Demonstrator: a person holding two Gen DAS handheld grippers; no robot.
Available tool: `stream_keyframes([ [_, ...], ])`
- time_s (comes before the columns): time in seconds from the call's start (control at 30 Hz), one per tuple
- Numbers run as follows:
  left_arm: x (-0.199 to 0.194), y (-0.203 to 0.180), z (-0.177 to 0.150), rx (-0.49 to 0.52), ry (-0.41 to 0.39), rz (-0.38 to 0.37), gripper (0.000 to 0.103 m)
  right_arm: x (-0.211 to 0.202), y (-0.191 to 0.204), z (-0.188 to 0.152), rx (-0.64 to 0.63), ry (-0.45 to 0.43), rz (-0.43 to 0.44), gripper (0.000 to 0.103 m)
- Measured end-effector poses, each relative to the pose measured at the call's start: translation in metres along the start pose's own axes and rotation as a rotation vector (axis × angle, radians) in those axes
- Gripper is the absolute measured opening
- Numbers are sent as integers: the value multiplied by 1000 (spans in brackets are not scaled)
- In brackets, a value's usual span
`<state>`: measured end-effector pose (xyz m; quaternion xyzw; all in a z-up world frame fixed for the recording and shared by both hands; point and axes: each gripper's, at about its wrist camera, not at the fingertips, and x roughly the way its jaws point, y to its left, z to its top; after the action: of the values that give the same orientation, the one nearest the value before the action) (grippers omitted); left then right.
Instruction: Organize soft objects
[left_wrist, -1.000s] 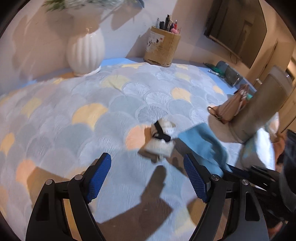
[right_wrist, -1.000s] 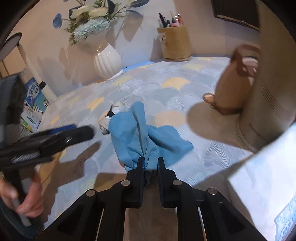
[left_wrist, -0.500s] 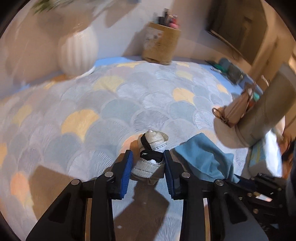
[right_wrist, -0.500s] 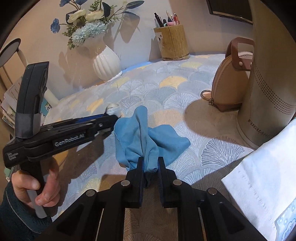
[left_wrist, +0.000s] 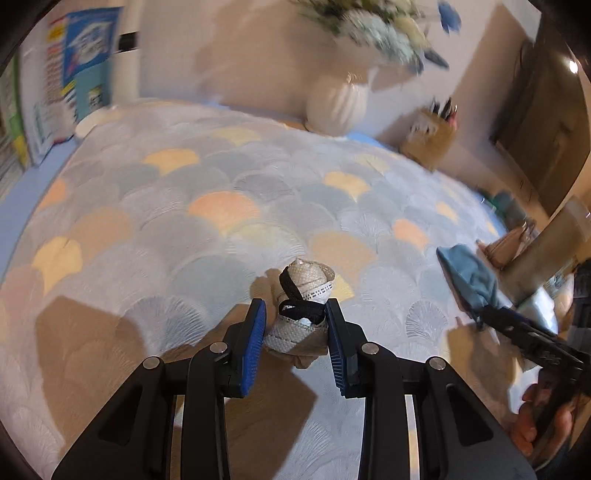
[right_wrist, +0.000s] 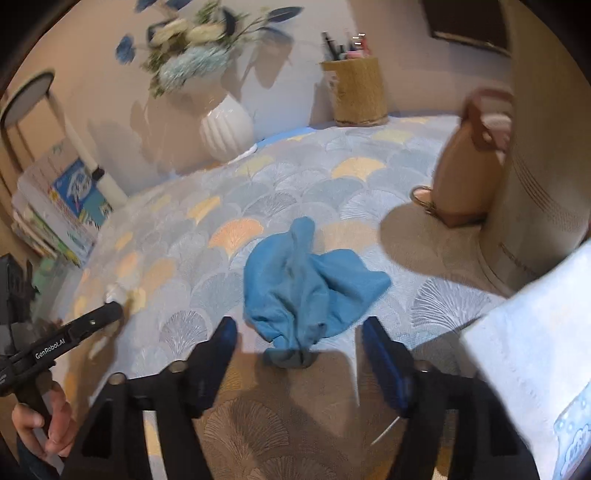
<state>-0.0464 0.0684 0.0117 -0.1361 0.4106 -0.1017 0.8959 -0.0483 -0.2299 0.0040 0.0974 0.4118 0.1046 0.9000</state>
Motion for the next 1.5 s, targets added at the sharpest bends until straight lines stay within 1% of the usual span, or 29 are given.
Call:
stream_keyframes([
  [0.07,-9,4,0,-16,-54,-54,29,7,9,2,-40,27,-52,75],
  [0.13,-10,3,-1,-4,-76,-40,29,17,18,5,-82,59,-125,73],
  [0.17,-8,0,-2,10,-67,-27,29,18,22,7,-98,47,-141,65],
  [0.2,-7,-5,-3,34,-66,-16,29,18,23,7,-106,40,-132,45],
  [0.23,-7,-9,-3,58,-70,-13,30,17,25,7,-118,31,-133,28],
  [0.3,-8,-16,-6,94,-77,-15,30,13,26,6,-126,19,-85,13],
  [0.33,-7,-18,-5,99,-79,-9,30,7,28,4,-131,8,-31,13],
  [0.4,-6,-18,-5,103,-75,-11,30,-8,38,-5,-166,-15,27,13],
  [0.5,-5,-12,-3,79,-63,-26,30,-29,57,-25,-238,-28,59,13],
  [0.57,-4,-9,-3,64,-58,-35,30,-34,61,-35,-231,-6,93,13],
  [0.6,-4,-8,-3,55,-56,-40,30,-32,62,-39,-221,17,101,15],
  [0.67,-5,-6,-3,43,-58,-47,30,-26,59,-46,-208,53,65,19],
  [0.7,-5,-5,-3,40,-59,-53,30,-22,56,-49,-192,70,54,24],
  [0.77,-5,-5,-3,39,-59,-57,30,-22,50,-50,-156,70,89,37],
  [0.8,-4,-6,-3,40,-55,-58,30,-26,47,-51,-133,50,122,55],
  [0.83,-4,-6,-3,42,-53,-57,30,-32,44,-50,-107,15,150,69],
  [0.9,-3,-8,-4,49,-45,-48,30,-41,44,-48,-89,-37,166,86],
  [0.93,-3,-8,-4,55,-45,-46,30,-43,45,-45,-91,-52,153,90],
  [1.07,-3,-11,-5,66,-49,-29,30,-26,57,-36,-129,-4,82,90],
  [1.13,-3,-12,-4,67,-48,-26,30,-15,62,-38,-135,24,80,90],
  [1.17,-3,-12,-4,68,-47,-23,30,-12,62,-39,-132,31,72,87],
  [1.23,-2,-13,-4,73,-46,-15,30,-5,62,-43,-129,38,58,54],
  [1.27,-2,-14,-4,76,-44,-12,30,-4,62,-44,-137,28,27,47],
  [1.3,-1,-15,-4,80,-41,-11,30,-6,64,-46,-160,19,-10,35],
  [1.33,0,-15,-4,80,-32,-15,30,-8,63,-46,-163,28,0,27],
  [1.37,3,-15,-4,74,-12,-24,30,-10,57,-45,-129,41,49,21],
  [1.4,5,-13,-3,66,6,-24,30,-13,45,-43,-55,61,155,12],
  [1.47,8,-13,-3,59,26,-7,30,-22,27,-42,44,59,274,12],
  [1.5,7,-15,-3,68,23,-11,30,-28,23,-42,60,47,289,12],
])
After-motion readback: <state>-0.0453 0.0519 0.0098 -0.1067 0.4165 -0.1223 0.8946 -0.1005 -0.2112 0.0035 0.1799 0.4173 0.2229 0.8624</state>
